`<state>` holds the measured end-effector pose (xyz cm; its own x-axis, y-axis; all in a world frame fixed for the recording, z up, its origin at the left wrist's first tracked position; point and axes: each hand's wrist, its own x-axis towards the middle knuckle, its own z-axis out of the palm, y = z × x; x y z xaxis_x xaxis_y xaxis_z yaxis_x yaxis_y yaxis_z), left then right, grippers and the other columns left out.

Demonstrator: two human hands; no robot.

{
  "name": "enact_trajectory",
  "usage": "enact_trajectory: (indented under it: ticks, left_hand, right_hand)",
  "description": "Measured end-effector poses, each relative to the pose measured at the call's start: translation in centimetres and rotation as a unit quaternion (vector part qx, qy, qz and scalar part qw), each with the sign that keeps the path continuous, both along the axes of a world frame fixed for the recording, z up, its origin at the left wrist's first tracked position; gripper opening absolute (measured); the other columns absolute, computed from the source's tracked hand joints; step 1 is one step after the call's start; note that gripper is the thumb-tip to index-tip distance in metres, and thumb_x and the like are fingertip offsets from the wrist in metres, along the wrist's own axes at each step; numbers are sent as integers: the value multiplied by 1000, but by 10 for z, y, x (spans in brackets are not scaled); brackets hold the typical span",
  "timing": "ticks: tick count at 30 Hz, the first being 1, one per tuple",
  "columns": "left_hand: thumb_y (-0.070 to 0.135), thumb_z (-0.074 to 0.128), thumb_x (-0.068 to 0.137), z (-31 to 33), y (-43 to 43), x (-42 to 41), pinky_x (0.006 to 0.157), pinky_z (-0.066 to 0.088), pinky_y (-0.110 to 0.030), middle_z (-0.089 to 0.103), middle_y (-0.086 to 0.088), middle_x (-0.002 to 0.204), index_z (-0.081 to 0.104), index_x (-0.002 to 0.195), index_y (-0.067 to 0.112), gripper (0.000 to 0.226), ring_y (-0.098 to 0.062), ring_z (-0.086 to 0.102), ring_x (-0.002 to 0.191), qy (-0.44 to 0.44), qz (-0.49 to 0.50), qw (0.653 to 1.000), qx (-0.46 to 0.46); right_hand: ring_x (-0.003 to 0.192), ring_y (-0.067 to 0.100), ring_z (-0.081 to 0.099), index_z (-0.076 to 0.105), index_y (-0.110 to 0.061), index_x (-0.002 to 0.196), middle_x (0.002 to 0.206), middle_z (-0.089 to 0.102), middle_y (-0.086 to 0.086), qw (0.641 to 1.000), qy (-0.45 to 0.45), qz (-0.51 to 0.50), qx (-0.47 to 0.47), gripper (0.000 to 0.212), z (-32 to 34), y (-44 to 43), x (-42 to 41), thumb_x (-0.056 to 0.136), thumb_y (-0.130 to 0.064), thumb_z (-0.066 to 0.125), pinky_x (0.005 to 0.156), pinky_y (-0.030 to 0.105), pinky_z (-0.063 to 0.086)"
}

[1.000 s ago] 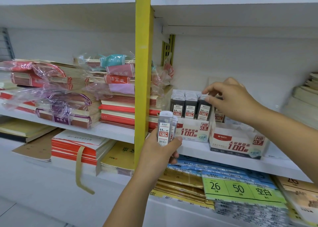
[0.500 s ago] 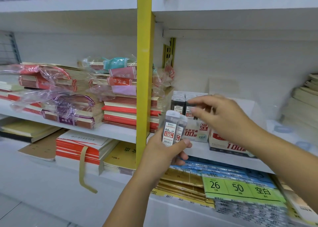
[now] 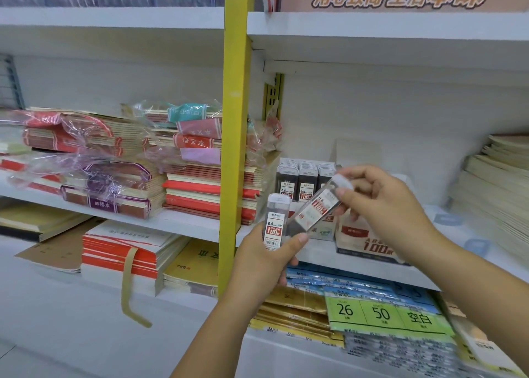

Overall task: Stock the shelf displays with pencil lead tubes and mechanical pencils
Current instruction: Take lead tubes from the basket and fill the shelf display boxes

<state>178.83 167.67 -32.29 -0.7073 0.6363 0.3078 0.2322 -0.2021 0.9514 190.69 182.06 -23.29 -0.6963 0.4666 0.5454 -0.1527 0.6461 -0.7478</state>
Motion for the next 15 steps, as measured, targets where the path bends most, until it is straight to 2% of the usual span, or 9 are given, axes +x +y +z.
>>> enact_trajectory:
  ticks: [4,7,10,13,15]
  left_hand:
    - [46,68,90,-4,1,-6,47,44,-16,66,16,69,59,108,35,23,-2,54,47,-1,1,1000,-12]
    - [38,51,101,-4,4,-8,49,43,-20,66,10,72,52,110,34,10,-8,58,55,-34,-22,999,-19]
    - [28,43,104,-4,4,-8,51,43,-26,69,2,74,54,108,27,11,-11,63,60,-45,-32,998,-13]
    - [27,46,106,-2,4,-8,52,48,-25,73,4,85,56,107,23,11,-13,70,67,-38,-20,999,2]
    - [27,49,105,-1,4,-8,52,50,-23,73,5,91,57,110,23,10,-15,73,70,-43,-15,999,21]
  right_hand:
    - [72,-2,66,53,-35,96,83,71,-7,990,63,-66,107,17,24,15,3,91,-22,63,58,12,49]
    - [73,-11,62,53,-32,94,87,66,-18,977,43,-87,190,16,37,24,-2,93,-19,63,59,2,43]
    - [78,-14,57,53,-29,100,87,62,-22,961,24,-108,253,16,46,31,-9,92,-19,64,64,-1,39]
    - [78,-15,55,50,-32,99,88,60,-23,951,10,-121,286,19,53,35,-14,92,-20,63,63,0,39]
    - [79,-9,57,49,-34,99,90,59,-23,941,-33,-127,313,17,52,38,-19,93,-23,60,62,9,42]
